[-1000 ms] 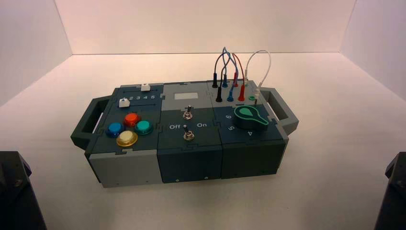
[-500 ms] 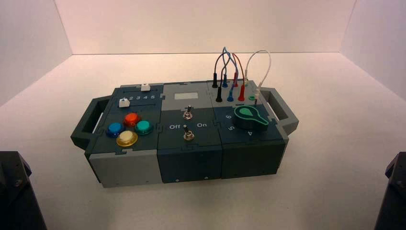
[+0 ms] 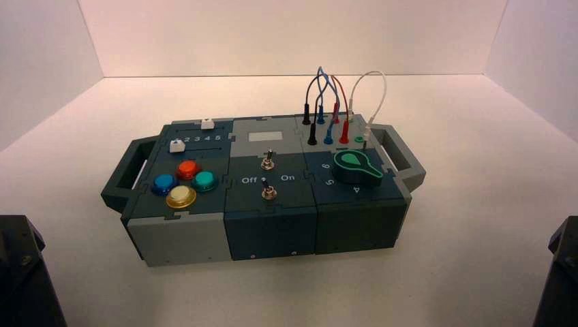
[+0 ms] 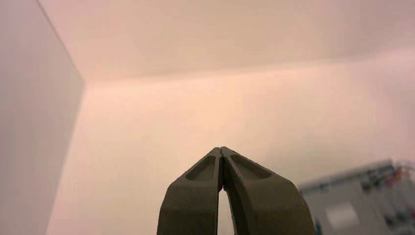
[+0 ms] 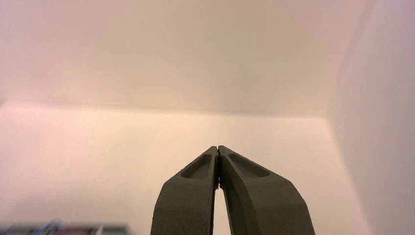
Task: Move the box to the right.
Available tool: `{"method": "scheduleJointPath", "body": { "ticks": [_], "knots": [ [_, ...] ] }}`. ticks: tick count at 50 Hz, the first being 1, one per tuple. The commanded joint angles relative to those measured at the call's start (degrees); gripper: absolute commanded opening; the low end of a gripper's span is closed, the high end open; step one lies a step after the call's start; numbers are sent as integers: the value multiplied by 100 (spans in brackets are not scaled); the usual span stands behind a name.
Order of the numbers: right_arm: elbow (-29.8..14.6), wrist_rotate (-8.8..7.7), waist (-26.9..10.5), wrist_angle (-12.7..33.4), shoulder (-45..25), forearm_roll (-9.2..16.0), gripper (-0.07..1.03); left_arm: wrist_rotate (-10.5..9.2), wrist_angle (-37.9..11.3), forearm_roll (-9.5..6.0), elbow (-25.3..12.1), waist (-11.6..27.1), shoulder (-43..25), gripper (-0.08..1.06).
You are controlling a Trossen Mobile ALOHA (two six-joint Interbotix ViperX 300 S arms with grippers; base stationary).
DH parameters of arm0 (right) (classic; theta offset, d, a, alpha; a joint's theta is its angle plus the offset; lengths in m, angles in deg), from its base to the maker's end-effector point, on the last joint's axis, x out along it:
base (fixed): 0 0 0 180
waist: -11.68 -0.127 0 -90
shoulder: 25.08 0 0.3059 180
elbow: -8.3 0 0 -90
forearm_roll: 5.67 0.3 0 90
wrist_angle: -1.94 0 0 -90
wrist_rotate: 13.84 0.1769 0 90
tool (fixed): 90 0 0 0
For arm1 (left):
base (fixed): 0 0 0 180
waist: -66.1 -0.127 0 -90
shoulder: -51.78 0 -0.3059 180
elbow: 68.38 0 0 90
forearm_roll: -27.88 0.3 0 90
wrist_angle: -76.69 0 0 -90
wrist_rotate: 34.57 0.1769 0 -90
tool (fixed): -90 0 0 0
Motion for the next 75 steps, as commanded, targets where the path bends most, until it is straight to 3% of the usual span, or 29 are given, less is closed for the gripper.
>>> {"method": "scheduleJointPath", "body": {
  "ticks": [1,9,13,19,30,49,64,75],
  "knots": [
    [-334,26,-299,527,-246,18,-2,0,-835,-26,-325,26,-35,-3],
    [-642,26,-448,1389,-633,35,-2,18,-1775,-26,-360,26,-413,-3],
    [-765,9,-448,1784,-817,35,-2,26,-1916,-26,-272,35,-721,-3],
    [-782,9,-527,2030,-1055,44,-2,18,-1925,-35,-149,167,-1310,-3],
    [-879,9,-580,2030,-1600,44,-2,18,-1916,0,-202,185,-2575,-3],
    [-949,-9,-580,2048,-1538,53,-2,18,-2250,26,-527,193,-4359,-3],
    [-914,-9,-571,2013,-1257,53,-2,0,-2373,9,-677,431,-5062,-3],
    [-905,-9,-580,2004,-1204,44,-2,-62,-2268,-26,-765,729,-5212,-3]
  ]
}}
